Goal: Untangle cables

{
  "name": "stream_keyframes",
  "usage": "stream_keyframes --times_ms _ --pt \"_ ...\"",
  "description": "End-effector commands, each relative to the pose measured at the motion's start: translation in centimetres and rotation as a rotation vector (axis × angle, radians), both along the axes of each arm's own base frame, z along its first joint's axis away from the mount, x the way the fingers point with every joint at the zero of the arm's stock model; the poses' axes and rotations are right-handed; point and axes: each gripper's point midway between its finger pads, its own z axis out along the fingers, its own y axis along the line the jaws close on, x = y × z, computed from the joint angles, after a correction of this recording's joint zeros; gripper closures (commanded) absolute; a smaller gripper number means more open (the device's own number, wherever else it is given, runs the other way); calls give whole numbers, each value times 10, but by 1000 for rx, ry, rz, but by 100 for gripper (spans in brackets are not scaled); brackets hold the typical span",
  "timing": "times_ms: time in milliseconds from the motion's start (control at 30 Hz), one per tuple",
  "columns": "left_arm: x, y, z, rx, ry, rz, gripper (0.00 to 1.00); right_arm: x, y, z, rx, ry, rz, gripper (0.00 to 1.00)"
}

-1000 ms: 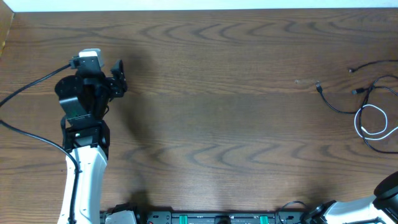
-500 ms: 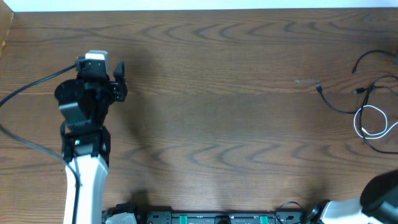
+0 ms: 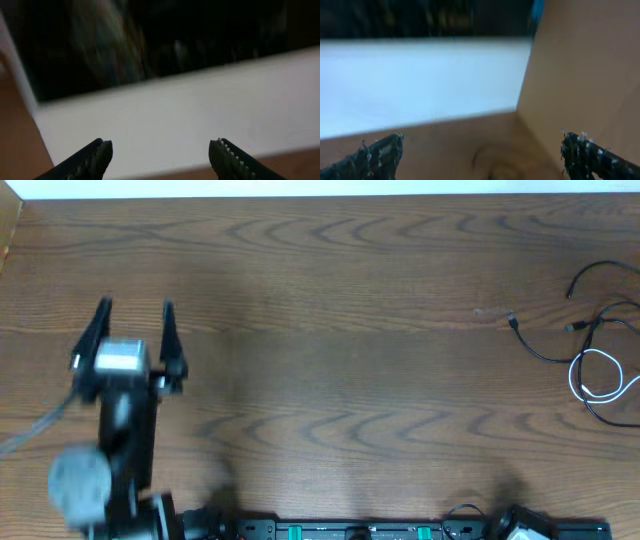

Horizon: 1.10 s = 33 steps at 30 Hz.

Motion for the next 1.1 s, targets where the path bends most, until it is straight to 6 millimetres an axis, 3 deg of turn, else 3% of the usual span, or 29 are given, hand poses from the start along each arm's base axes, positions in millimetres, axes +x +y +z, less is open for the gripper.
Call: stream_keyframes --times_ms 0,167,367,433,467,567,633,700,1067 --pt "-30 -2 18 6 -83 19 33 -41 26 1 -54 -54 32 1" --pt "-90 3 35 -10 -209 108 32 -116 68 -13 -115 -158 66 1" --pt "-148 5 35 -28 -312 176 26 -173 94 -35 -173 -277 69 1" --pt "-146 11 28 -49 -257 204 20 -187 99 -42 -125 -321 67 7" --pt "-145 11 23 -82 -230 196 7 -195 102 -45 -87 -349 70 9" --pt "-143 18 12 -204 -191 189 3 -223 112 -54 -67 -428 61 10" --pt "-143 18 12 -216 -190 184 2 -232 105 -58 -46 -409 9 10" --pt "-143 17 14 -216 -199 182 1 -232 101 -62 -37 -400 -5 1" --pt "-141 18 9 -219 -176 189 1 -177 79 -125 92 -161 50 1"
